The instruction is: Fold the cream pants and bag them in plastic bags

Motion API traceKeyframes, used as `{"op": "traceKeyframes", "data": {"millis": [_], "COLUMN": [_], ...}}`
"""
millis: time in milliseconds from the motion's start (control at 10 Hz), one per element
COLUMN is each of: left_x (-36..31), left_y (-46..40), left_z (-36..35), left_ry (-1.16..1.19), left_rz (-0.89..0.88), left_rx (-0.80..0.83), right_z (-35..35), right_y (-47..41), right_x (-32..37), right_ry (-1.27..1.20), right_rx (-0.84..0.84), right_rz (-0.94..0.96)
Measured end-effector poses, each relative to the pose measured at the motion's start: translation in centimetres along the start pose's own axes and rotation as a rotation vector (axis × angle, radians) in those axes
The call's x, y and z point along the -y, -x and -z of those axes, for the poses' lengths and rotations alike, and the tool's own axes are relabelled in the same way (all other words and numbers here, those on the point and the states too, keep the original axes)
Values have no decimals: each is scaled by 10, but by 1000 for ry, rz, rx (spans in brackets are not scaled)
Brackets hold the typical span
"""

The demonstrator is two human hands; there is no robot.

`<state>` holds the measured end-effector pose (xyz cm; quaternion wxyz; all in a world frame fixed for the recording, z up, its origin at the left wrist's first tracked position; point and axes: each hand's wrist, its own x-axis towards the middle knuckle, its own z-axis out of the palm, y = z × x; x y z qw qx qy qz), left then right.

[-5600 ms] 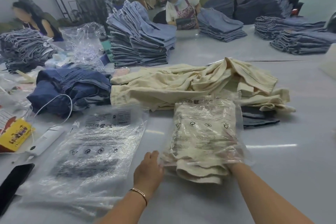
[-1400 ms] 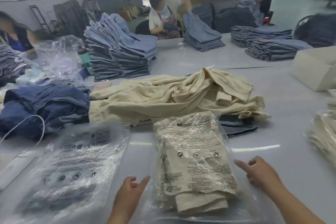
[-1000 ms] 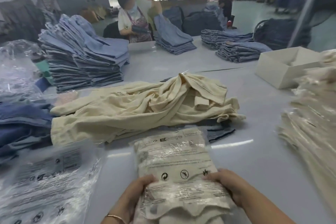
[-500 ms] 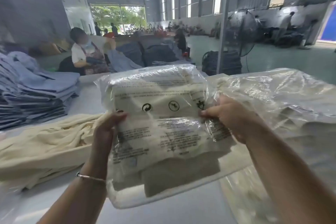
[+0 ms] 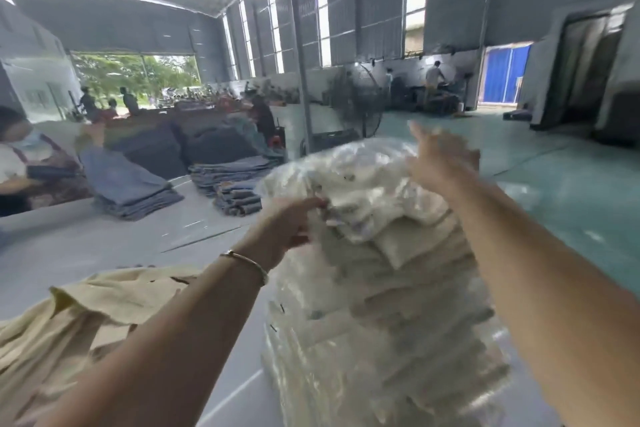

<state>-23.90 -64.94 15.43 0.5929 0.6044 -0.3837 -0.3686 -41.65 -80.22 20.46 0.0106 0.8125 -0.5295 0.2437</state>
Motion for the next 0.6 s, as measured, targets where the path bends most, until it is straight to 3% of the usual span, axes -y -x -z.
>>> {"op": "traceKeyframes", "data": {"millis": [100, 200, 400, 500, 600], "left_x": [29, 34, 33, 29, 42], "left_y": [-11, -13, 9, 48, 122], "left_z": [-11, -11, 0, 32, 94], "left_ry": [-647, -911, -1129, -996, -647], "left_rz": [-57, -158, -162, -270, -383], "left_rx": [-108, -182, -254, -314, -228], "right_z": [-43, -58, -44, -30, -21], "right_y": [8, 14, 27, 42, 75], "right_x": [-17, -25, -16, -10, -30], "right_ry": [122, 164, 137, -178, -560], "right_rx": [420, 435, 332, 21, -364], "right_rz": [225, 174, 146, 83, 168]}}
